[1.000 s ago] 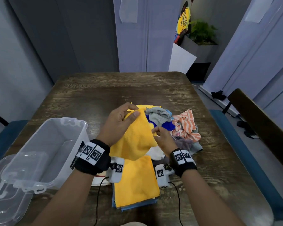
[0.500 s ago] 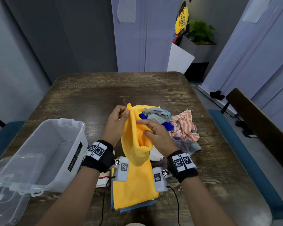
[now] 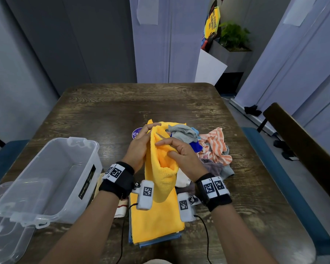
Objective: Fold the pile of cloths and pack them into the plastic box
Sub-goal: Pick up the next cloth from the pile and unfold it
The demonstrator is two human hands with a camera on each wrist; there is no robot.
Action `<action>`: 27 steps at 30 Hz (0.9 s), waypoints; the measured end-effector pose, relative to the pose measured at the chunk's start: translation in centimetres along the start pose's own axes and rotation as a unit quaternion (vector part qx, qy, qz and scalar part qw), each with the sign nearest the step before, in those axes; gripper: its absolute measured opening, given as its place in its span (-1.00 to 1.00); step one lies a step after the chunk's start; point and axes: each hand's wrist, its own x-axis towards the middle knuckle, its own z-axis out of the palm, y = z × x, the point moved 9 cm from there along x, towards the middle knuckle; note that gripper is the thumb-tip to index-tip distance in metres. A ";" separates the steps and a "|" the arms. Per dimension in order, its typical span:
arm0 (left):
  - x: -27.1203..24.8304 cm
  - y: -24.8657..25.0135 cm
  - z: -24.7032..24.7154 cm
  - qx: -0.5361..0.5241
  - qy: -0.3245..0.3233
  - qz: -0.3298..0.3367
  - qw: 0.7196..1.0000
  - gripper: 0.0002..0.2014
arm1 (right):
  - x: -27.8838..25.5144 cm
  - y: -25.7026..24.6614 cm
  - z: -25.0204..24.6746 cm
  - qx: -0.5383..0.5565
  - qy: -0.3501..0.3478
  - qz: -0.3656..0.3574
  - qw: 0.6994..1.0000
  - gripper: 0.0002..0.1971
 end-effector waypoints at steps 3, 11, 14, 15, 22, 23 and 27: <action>-0.3 0.4 0.6 -0.022 -0.027 0.006 0.999 -0.67 | -0.1 -0.2 -0.1 0.025 -0.003 0.002 1.000 -0.53; -1.1 -0.1 2.1 -0.100 -0.078 -0.035 0.991 -0.46 | 0.3 -1.7 -0.2 0.079 -0.008 -0.010 0.997 -0.64; -1.0 -0.2 2.0 -0.093 -0.062 -0.028 0.993 -0.42 | 0.8 -1.6 -0.1 0.084 -0.016 -0.020 0.996 -0.67; -0.7 -0.1 1.3 -0.079 -0.032 -0.017 0.996 -0.46 | 0.8 -1.4 -0.1 0.081 -0.022 -0.019 0.996 -0.67; -0.4 4.4 -2.4 0.132 0.123 0.126 0.976 -0.65 | 0.0 -1.1 0.6 -0.081 -0.069 0.005 0.994 -0.59; -0.4 5.3 -2.9 0.151 0.142 0.144 0.968 -0.69 | -0.1 -0.5 0.5 -0.112 -0.068 0.024 0.991 -0.59; -0.6 8.1 -5.3 0.248 0.204 0.202 0.925 -0.76 | 0.4 0.1 -1.3 -0.211 -0.015 0.005 0.977 -0.70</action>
